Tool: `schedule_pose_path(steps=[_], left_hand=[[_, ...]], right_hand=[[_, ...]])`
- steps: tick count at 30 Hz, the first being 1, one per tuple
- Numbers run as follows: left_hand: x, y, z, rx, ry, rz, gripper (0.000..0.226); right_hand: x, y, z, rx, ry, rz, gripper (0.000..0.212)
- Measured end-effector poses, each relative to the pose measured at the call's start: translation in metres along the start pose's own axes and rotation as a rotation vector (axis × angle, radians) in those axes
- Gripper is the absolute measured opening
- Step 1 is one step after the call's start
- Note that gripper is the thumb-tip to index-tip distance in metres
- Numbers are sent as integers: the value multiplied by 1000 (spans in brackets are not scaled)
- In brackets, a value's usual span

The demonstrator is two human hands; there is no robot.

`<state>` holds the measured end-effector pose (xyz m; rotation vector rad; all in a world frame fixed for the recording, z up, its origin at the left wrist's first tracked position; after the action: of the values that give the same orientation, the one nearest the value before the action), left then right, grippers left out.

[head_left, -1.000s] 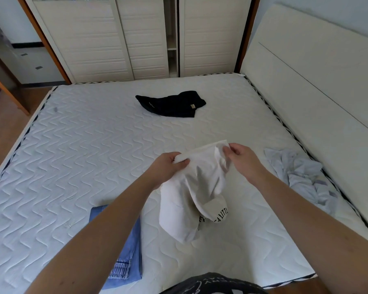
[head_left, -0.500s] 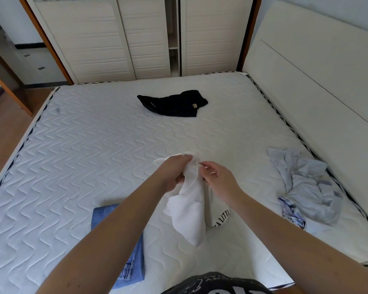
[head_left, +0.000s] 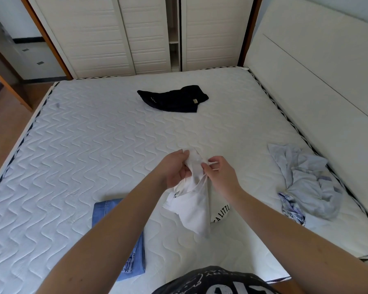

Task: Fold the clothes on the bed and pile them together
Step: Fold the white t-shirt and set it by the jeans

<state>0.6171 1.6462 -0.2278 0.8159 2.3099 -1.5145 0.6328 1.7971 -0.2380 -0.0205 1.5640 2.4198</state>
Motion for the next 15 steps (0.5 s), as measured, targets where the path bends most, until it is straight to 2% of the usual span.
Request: schedule_pose_path(steps=[3,6,9,12,15], left_hand=[[2,1,2,-85,-48,-14,33],[3,1,2,-118,-63,-24,32],[4,0,-1,-176,-79,-37,33],[5,1,-3,-234,-89,-34,33],[5,5,-6,-253,-85,-19,34]], right_hand=[[-3,-14,6,-126,-46,-109,49],[-11,-20,-7,-126,73,-163,62],[-24,-26,-17,-129,119,-149,54],[-37,-41,-33,-226,185,-191,21],[-40,-43,-42,-230,205,-223,36]])
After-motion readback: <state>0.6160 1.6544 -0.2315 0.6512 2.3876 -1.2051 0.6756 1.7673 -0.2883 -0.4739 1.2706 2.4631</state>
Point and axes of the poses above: each hand's wrist, its own x-axis towards the middle knuckle, its own z-axis out of the back of the hand, y = z × x, the point moved 10 cm from there along x, towards the middle knuckle, and after that the axes turned 3 degrees about x, right-handed, at the moved point
